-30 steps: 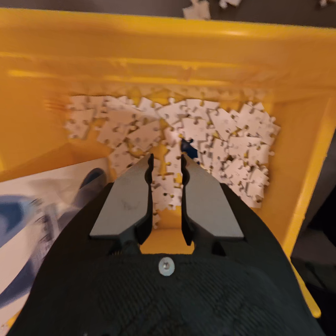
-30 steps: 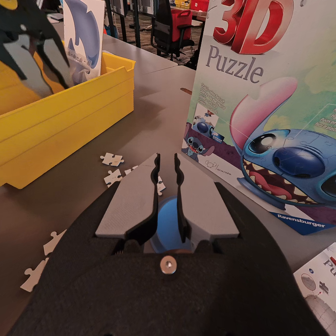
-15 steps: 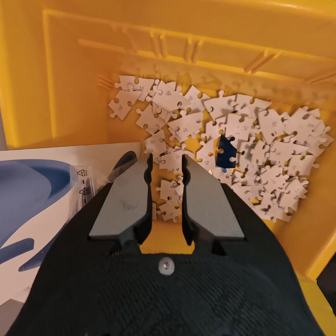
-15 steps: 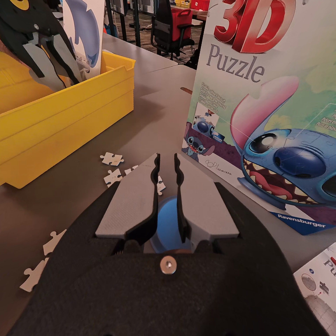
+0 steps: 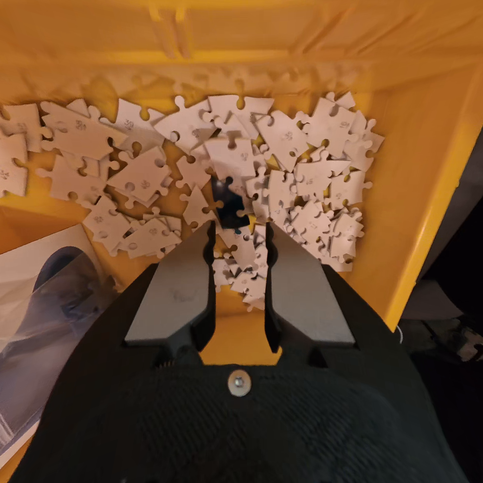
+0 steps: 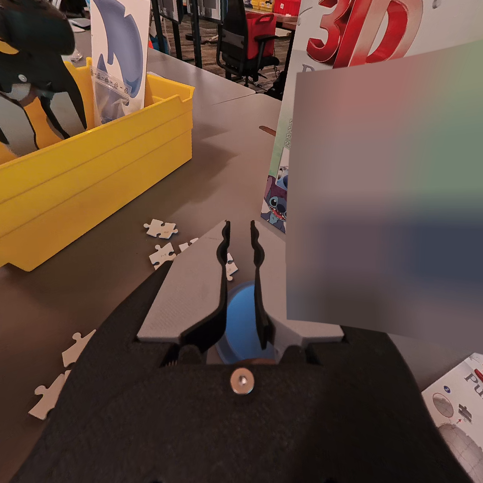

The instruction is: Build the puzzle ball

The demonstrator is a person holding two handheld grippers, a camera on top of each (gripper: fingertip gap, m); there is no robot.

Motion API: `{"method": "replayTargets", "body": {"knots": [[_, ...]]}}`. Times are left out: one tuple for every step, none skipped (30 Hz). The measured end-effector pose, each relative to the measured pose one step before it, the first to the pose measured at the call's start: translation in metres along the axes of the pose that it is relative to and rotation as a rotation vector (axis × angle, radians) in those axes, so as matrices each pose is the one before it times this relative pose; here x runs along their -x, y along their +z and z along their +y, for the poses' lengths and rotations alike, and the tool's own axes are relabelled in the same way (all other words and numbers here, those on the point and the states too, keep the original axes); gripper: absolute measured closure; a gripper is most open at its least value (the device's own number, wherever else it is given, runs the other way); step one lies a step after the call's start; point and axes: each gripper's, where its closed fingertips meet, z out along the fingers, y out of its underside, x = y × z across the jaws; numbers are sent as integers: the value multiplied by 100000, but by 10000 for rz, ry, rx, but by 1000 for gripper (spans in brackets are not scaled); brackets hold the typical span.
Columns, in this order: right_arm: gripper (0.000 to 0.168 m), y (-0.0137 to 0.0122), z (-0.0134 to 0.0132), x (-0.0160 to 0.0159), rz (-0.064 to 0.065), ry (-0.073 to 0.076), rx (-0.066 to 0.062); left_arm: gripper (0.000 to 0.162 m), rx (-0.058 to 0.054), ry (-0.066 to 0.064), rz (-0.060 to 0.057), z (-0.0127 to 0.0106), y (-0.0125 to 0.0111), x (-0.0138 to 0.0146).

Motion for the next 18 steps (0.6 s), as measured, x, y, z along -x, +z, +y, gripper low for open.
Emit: {"method": "replayTargets", "body": {"knots": [[156,-4,7,-6,-2,2,4,126,-12,53,-85,-183,76,-41],[156,8,17,4,1,-4,9,126,-6,40,-31,-161,74,-87],[156,10,-3,7,-1,-4,1,127,28,22,-77,-68,56,25],[156,4,8,2,-2,-2,-1,128,-6,15,-200,-75,-8,259],[156,0,3,9,0,-1,3,128,23,-21,-271,11,-17,448],[156,8,14,-8,0,3,4,129,22,-44,-250,45,-33,472],[156,9,11,-1,-4,7,3,134,-23,-57,-163,18,-63,397],[156,-3,3,-2,-4,4,1,140,-78,-53,-66,-58,-92,292],[156,2,-2,10,-1,-1,-1,145,-152,-50,-3,-166,-130,201],[156,5,-8,5,1,-5,-4,152,-191,-41,41,-219,-175,128],[156,-9,3,-11,6,-6,0,161,-208,-23,52,-257,-183,82],[156,7,1,-9,4,-1,3,162,-193,-18,21,-244,-182,86],[156,-2,0,-5,-5,11,-2,162,-164,-32,0,-216,-161,123],[156,0,-2,9,-9,9,-2,162,-109,-38,56,-125,-100,13],[156,-2,6,2,3,-5,5,162,5,-1,168,72,-22,-195],[156,11,11,-10,8,-11,5,162,91,48,260,247,94,-386],[156,13,7,12,-4,-2,1,157,186,48,292,398,192,-479],[156,10,13,21,-8,2,6,142,217,8,115,327,225,-208]]}}
